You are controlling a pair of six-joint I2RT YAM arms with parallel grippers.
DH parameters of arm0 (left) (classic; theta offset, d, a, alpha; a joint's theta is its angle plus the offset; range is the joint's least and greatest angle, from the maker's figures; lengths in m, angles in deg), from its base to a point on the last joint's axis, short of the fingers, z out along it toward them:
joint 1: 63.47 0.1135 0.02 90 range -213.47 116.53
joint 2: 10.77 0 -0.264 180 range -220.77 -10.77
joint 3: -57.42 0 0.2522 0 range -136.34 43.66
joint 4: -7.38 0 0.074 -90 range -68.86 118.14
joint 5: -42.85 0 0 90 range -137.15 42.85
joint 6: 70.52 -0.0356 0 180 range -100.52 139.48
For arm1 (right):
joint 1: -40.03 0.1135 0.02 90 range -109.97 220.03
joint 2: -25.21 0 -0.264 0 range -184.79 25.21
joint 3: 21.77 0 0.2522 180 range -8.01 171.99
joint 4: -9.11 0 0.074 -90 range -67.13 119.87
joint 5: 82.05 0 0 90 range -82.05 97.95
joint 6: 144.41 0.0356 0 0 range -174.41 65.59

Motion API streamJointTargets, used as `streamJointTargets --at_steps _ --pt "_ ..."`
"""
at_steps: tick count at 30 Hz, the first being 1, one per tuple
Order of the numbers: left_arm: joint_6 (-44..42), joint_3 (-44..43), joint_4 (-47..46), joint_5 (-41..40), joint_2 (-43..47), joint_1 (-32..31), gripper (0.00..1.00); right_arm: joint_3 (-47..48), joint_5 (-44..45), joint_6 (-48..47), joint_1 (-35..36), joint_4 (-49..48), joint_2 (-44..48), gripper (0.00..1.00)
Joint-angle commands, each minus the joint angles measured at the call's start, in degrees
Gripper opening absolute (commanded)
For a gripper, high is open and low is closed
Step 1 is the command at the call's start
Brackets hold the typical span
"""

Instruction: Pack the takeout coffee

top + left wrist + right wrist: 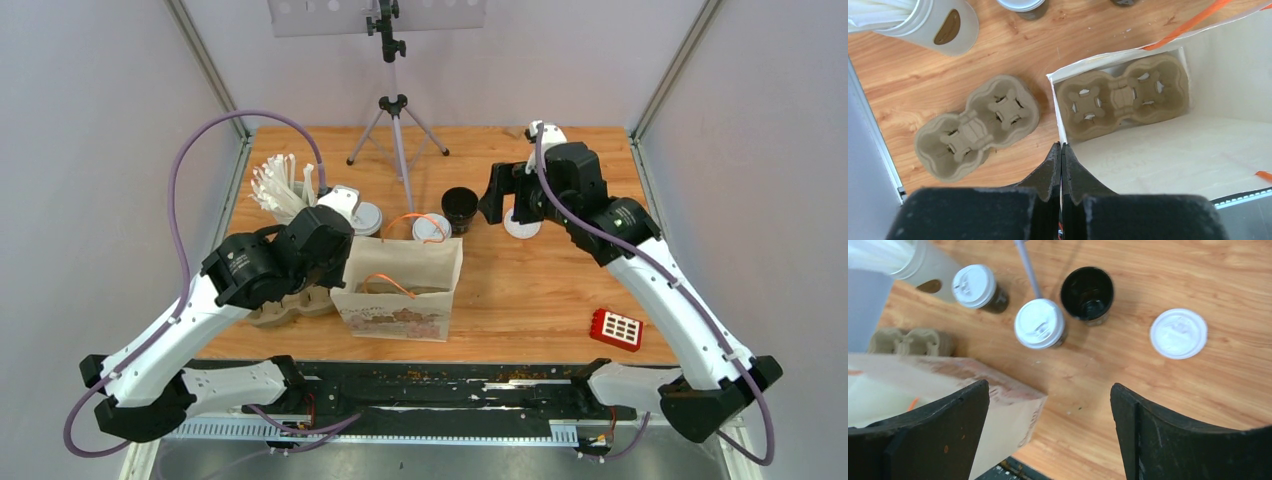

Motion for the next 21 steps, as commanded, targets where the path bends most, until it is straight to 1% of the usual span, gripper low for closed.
streamJointTargets --at_steps 1,4,6,10,13,16,21 --pt "-2.7 -0.5 -1.6 -0.5 0.9 0.2 0.00 1.4 -1.7 -5.8 -5.0 -4.6 -6.2 0.91" --pt "-2.2 1.3 -2.5 -0.7 1.2 0.3 0.00 3.7 -0.3 -9.6 -5.8 -5.4 -11.9 0.92" --pt "-1.2 1.6 -1.4 -1.6 1.4 0.3 0.00 5.3 -1.3 -11.0 -5.7 -6.0 -15.1 0.91" --pt "-1.2 0.3 2.1 -3.6 1.9 0.3 0.00 8.5 -7.2 -10.0 -5.7 -7.3 -20.2 0.85" --pt "-2.1 -0.3 3.2 -3.7 2.6 0.4 0.00 7.7 -11.5 -8.6 -4.8 -10.3 -22.7 0.83" --pt "-2.9 -0.8 3.5 -3.5 3.0 0.4 0.00 8.7 -11.4 -9.1 -2.6 -10.5 -25.6 0.82" --pt "-3.5 0.5 3.4 -3.6 3.8 0.5 0.00 12.8 -10.2 -9.9 0.5 -8.3 -31.2 0.82"
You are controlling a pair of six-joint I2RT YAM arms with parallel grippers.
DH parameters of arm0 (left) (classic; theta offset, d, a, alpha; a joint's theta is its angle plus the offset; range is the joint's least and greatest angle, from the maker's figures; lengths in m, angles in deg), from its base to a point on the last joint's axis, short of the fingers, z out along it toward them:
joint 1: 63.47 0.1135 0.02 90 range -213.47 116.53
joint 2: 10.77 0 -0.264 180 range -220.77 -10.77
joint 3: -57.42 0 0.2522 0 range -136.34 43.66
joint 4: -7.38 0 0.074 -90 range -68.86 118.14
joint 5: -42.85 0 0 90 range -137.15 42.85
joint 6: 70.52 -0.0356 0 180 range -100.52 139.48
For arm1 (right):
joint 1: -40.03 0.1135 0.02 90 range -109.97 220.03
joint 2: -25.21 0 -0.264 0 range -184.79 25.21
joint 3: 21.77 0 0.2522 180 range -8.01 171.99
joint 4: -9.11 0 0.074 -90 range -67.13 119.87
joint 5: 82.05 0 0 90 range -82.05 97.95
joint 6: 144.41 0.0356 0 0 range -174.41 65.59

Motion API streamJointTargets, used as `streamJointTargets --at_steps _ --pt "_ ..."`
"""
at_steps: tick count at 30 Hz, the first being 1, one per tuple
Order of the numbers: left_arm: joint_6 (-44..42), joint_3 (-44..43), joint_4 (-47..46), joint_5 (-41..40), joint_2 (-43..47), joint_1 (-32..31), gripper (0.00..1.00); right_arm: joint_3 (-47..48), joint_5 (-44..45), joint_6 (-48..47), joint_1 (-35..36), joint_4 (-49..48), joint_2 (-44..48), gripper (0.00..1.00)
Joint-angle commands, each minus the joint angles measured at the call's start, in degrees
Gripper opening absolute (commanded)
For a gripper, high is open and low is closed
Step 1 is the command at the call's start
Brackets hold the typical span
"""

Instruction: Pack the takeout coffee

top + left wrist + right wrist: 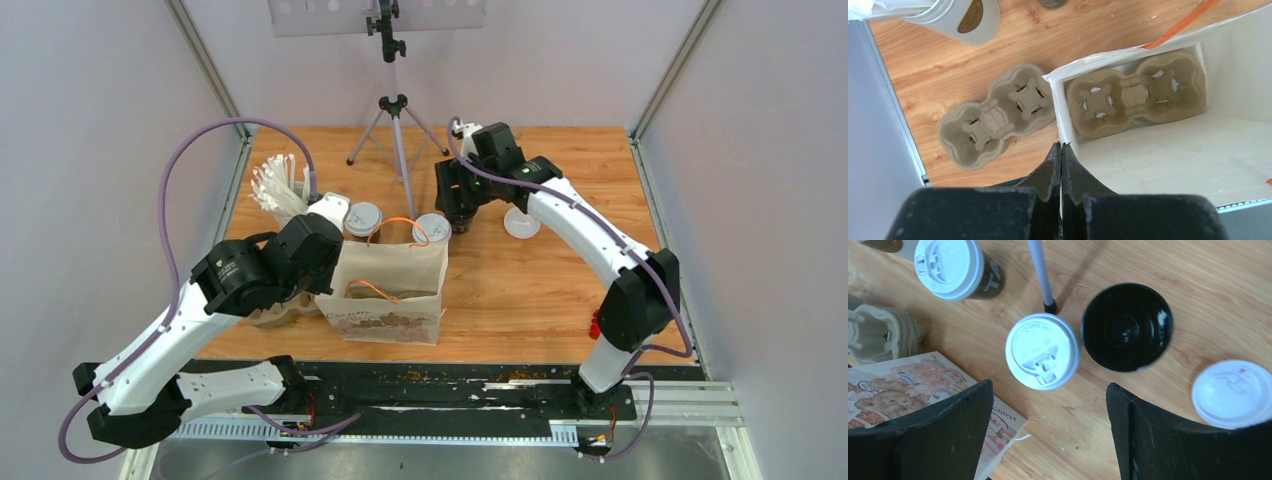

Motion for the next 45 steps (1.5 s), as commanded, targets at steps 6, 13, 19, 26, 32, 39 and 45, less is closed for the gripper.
streamJointTargets --at_steps 6,13,19,26,32,39,45 --pt "-1.4 0.0 -0.9 -1.2 1.7 0.4 0.00 9.8 1.1 -3.2 5.1 2.7 -9.0 0.81" --pt "-1.3 0.4 -1.4 -1.2 1.7 0.4 0.00 15.0 4.4 -3.4 7.0 7.8 -14.7 0.82" --pt "-0.9 0.4 -1.3 -1.2 2.1 0.4 0.00 17.6 6.5 -3.3 8.0 12.7 -17.3 0.85" --pt "-1.1 0.6 -1.5 -1.1 2.6 0.4 0.00 18.1 6.7 -2.6 8.2 14.2 -18.5 0.87" --pt "-0.7 0.3 -1.4 -0.8 2.5 0.4 0.00 17.8 6.0 -2.0 8.2 14.4 -19.1 0.87" --pt "0.0 1.0 -1.6 -0.7 3.3 0.4 0.00 17.3 5.8 -1.7 8.2 14.2 -19.6 0.86" --pt "0.2 0.8 -1.8 -0.7 3.4 0.4 0.00 17.4 5.1 -1.4 8.3 14.1 -20.3 0.85"
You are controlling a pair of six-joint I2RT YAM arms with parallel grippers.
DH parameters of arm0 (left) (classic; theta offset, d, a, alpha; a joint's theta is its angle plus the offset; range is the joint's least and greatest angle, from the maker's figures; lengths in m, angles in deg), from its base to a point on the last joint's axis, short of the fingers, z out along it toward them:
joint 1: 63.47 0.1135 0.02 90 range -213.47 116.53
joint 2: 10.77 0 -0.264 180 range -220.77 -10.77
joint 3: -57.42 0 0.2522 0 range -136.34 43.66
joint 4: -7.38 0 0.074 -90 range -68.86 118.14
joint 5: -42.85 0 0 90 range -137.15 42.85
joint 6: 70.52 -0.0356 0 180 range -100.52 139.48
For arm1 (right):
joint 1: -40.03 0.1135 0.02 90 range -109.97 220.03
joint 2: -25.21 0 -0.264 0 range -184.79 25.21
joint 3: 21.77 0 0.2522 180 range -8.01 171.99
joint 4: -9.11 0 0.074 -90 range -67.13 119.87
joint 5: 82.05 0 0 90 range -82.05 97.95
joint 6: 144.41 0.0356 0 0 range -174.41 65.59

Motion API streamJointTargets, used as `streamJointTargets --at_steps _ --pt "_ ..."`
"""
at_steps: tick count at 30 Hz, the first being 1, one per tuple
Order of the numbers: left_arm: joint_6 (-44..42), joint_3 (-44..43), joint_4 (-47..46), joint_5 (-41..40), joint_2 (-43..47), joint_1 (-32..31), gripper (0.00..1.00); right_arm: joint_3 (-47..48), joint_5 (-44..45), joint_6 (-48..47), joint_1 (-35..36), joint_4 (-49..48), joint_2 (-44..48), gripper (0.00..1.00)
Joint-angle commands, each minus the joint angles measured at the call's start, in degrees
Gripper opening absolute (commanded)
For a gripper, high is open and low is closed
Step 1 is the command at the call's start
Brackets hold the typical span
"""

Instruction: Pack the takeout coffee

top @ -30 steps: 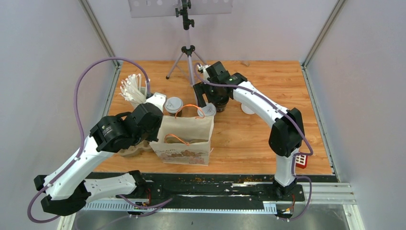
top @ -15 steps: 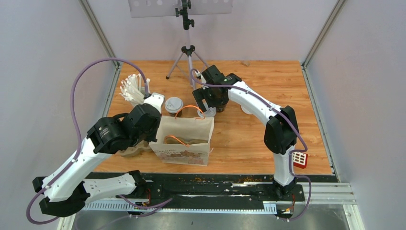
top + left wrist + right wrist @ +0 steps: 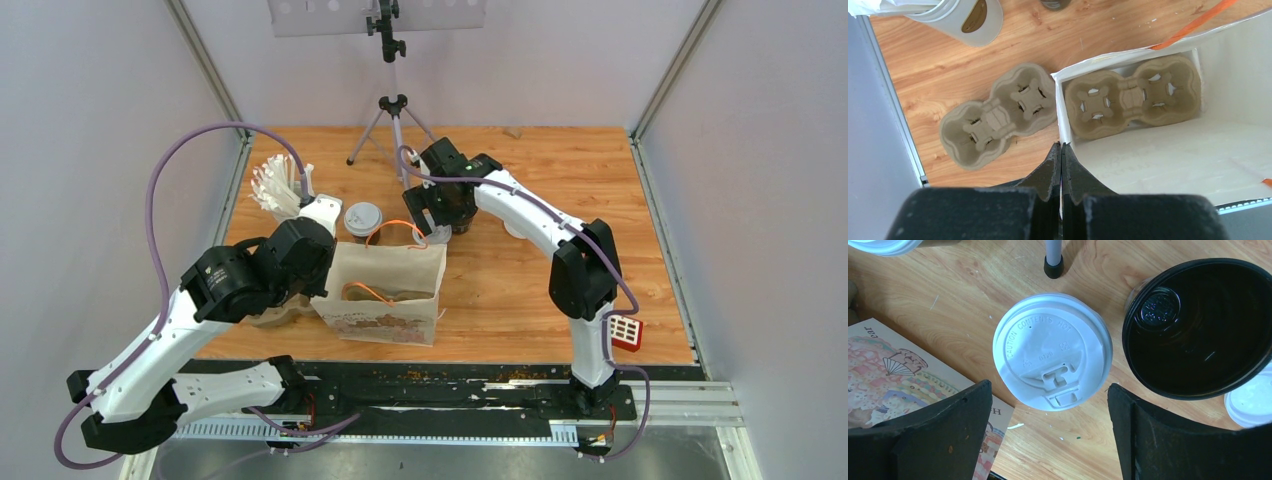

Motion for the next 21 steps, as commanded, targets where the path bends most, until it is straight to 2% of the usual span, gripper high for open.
streamJointTargets --at_steps 1,6,14,21 --pt "0.2 -0.2 -1.7 -0.3 0.7 0.3 0.00 2.0 -0.5 1.1 0.5 -0.3 -1.2 0.85" --pt "0.2 -0.2 -1.6 -0.6 0.9 0.2 0.00 2.2 -0.6 1.2 0.5 -0.2 -1.8 0.83" --pt "0.2 -0.2 -1.6 -0.8 1.0 0.2 0.00 2.3 -0.3 0.9 0.6 -0.4 -2.0 0.72" --pt "0.1 -0.3 -1.6 -1.6 1.4 0.2 0.00 2.2 -0.9 0.5 0.6 -0.1 -1.2 0.67"
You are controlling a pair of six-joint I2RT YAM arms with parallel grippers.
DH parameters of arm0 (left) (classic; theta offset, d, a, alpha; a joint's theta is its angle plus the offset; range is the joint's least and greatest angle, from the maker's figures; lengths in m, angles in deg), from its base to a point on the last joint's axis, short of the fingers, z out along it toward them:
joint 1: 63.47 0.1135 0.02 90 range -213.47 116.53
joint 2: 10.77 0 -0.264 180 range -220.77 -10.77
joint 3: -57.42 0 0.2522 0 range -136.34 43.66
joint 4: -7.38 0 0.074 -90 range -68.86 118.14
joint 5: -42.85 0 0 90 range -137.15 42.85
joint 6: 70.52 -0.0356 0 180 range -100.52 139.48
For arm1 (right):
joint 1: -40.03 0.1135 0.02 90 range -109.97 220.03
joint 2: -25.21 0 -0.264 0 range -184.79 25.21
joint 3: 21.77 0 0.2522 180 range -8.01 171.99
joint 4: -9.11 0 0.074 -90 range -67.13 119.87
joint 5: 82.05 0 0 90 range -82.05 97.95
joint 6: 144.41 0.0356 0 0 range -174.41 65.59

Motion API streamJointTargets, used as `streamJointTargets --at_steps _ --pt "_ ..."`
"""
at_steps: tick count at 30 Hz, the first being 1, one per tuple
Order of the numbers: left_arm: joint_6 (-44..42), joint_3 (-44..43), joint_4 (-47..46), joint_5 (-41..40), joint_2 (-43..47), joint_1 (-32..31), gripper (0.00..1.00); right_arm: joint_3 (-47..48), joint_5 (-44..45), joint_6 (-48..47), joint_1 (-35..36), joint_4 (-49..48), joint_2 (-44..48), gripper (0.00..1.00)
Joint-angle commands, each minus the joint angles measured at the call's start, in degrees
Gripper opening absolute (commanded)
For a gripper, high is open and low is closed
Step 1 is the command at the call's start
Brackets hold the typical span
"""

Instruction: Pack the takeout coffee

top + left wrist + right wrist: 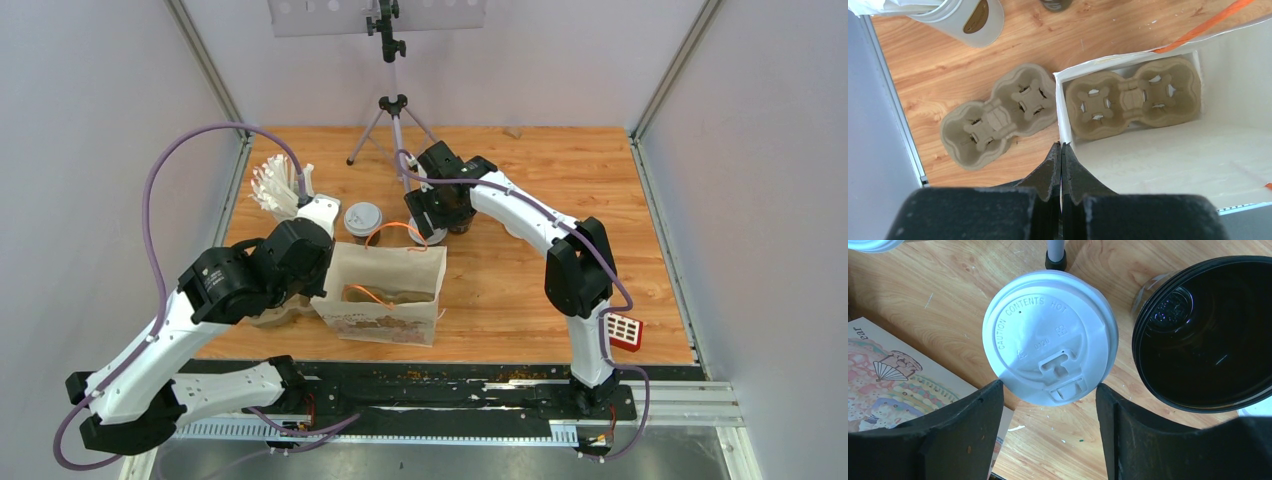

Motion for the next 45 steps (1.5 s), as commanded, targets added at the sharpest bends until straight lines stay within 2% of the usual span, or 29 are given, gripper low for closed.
streamJointTargets --at_steps 1,5,8,14,19,24,45 --pt "0.1 -0.2 -1.6 -1.4 1.0 0.2 0.00 2.2 -0.6 0.2 0.3 -0.1 0.9 0.66" --pt "0.0 -0.3 -1.6 -1.5 1.0 0.2 0.00 2.4 -1.0 0.2 0.3 0.2 1.4 0.66" --pt "0.0 -0.4 -1.5 -1.6 1.2 0.2 0.00 3.9 -1.4 0.2 0.4 0.6 1.4 0.69" --pt "0.0 -0.7 -1.2 -1.9 1.3 0.2 0.00 5.8 -0.5 0.3 0.4 1.4 0.9 0.67" --pt "0.1 -0.9 -0.9 -1.9 1.5 0.2 0.00 6.0 -0.1 0.2 0.6 0.6 0.8 0.77" --pt "0.2 -1.2 -0.7 -1.9 1.4 0.2 0.00 6.8 1.0 -0.5 0.9 0.7 -0.3 0.80" --pt "0.5 -1.1 -1.0 -1.8 1.4 0.2 0.00 8.7 4.0 -1.6 1.0 -1.0 -3.9 0.81"
